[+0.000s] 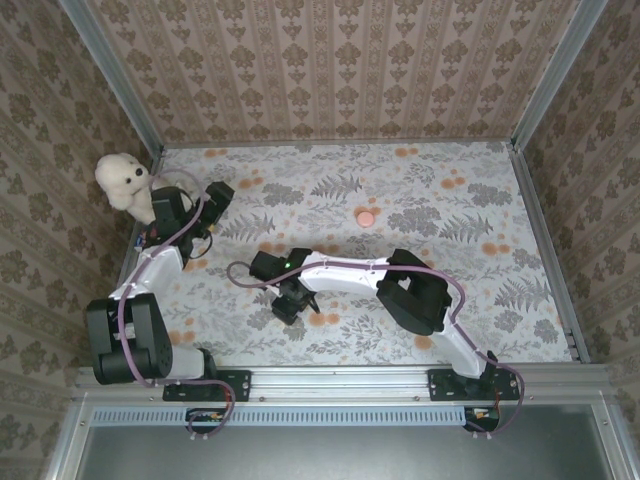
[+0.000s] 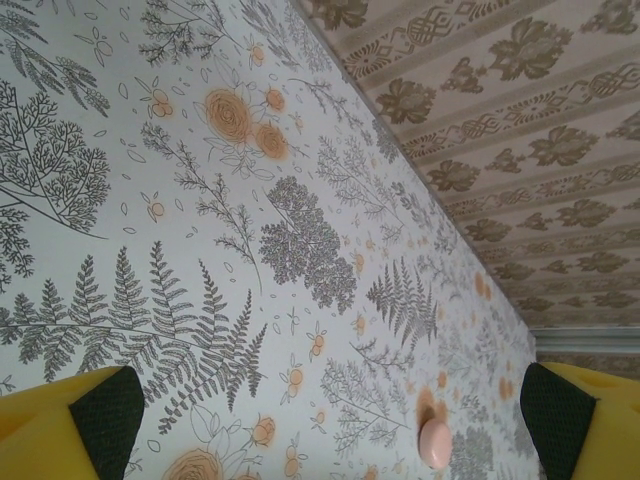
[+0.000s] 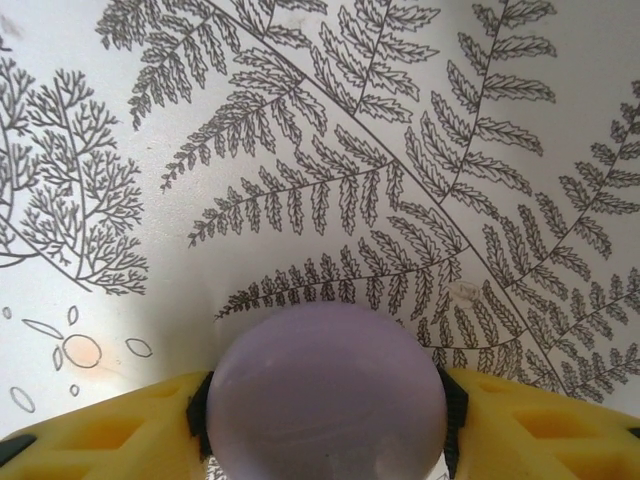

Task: Insert the wireless bluetooth earbuds into the charging case

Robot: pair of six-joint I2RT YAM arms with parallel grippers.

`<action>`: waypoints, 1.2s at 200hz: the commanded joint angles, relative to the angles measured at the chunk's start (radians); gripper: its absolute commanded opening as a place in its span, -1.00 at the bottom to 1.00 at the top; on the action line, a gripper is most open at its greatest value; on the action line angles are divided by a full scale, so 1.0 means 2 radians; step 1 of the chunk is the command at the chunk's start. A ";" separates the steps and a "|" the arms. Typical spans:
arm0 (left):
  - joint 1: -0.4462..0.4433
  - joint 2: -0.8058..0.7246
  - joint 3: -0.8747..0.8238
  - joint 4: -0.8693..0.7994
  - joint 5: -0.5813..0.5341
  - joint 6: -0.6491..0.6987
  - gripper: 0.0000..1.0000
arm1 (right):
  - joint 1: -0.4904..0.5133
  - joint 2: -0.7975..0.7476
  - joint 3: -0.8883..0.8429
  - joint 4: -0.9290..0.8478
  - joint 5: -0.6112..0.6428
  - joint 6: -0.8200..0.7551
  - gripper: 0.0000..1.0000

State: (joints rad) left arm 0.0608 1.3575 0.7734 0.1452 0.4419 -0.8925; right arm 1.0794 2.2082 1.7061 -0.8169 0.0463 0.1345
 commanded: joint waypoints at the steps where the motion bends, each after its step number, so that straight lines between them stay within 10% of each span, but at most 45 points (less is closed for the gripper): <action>1: 0.007 -0.023 -0.013 0.027 0.002 -0.036 1.00 | 0.004 0.015 0.014 -0.027 0.017 -0.007 0.14; 139: -0.001 -0.005 0.008 0.033 0.023 -0.108 1.00 | -0.054 -0.152 -0.112 0.034 0.053 0.120 -0.10; 240: -0.174 0.096 0.161 -0.073 -0.037 -0.013 1.00 | -0.250 -0.294 -0.303 0.059 0.096 0.385 -0.09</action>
State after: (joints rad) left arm -0.2237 1.5082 1.0309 0.0795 0.4244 -0.9936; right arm 0.5987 1.6852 1.1458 -0.7067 0.1989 0.7254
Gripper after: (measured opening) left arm 0.999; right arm 0.491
